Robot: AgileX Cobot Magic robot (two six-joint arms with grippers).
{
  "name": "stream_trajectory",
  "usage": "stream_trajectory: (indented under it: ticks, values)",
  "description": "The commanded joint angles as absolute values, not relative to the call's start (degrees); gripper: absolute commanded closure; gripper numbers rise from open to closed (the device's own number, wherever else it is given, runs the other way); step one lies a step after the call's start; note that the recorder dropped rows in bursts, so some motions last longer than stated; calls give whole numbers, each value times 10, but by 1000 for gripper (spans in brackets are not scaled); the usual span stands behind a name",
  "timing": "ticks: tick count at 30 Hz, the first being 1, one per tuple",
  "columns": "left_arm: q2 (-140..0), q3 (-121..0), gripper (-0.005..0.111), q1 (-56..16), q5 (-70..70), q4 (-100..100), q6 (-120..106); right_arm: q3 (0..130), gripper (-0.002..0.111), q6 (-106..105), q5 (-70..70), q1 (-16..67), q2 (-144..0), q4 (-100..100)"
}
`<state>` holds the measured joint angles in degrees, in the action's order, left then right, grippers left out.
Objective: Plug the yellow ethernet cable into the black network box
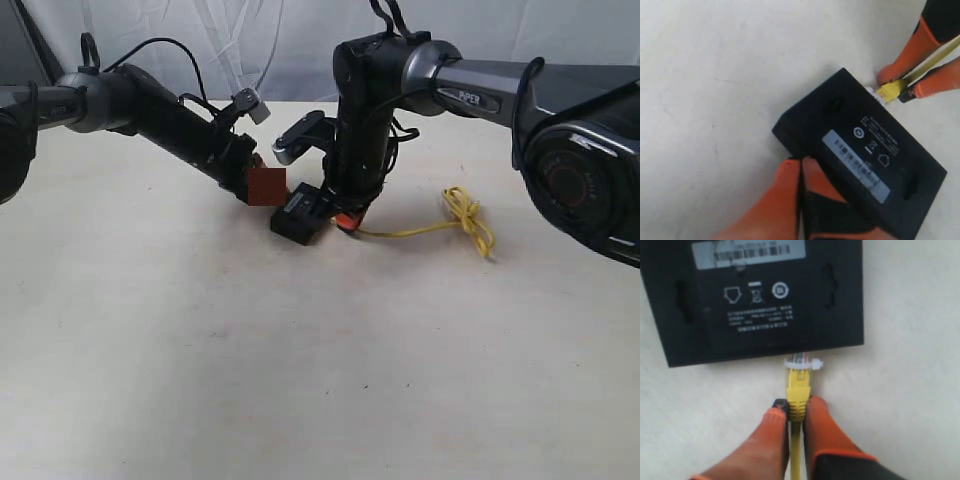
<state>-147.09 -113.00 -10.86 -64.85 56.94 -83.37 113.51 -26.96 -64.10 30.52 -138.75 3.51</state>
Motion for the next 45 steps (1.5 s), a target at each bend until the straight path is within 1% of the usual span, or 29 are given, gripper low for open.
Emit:
stream_trajectory:
  ticks: [1,6,18,28,36,45]
  values:
    - [-1466,-1129,107,-131,-700,608,-831,1146,109,-271,-538,315,-1383,86]
    - [-1466,-1129,107,-131,-700,608,-831,1146,109,-271,-534,314,-1378,82]
    - [-1466,-1129,107,-129,-700,611,-831,1146,109,-274,-619,314,-1371,72]
    - [-1462,-1129,107,-126,-700,606,-809,1146,109,-270,-558,314,-1378,72]
    - [-1477,-1129,107,-115,-700,545,-797,1146,109,-281,-590,314,-1379,64]
    - [-1477,-1129,107,-113,-700,564,-796,1146,109,-313,-596,320,-1384,93]
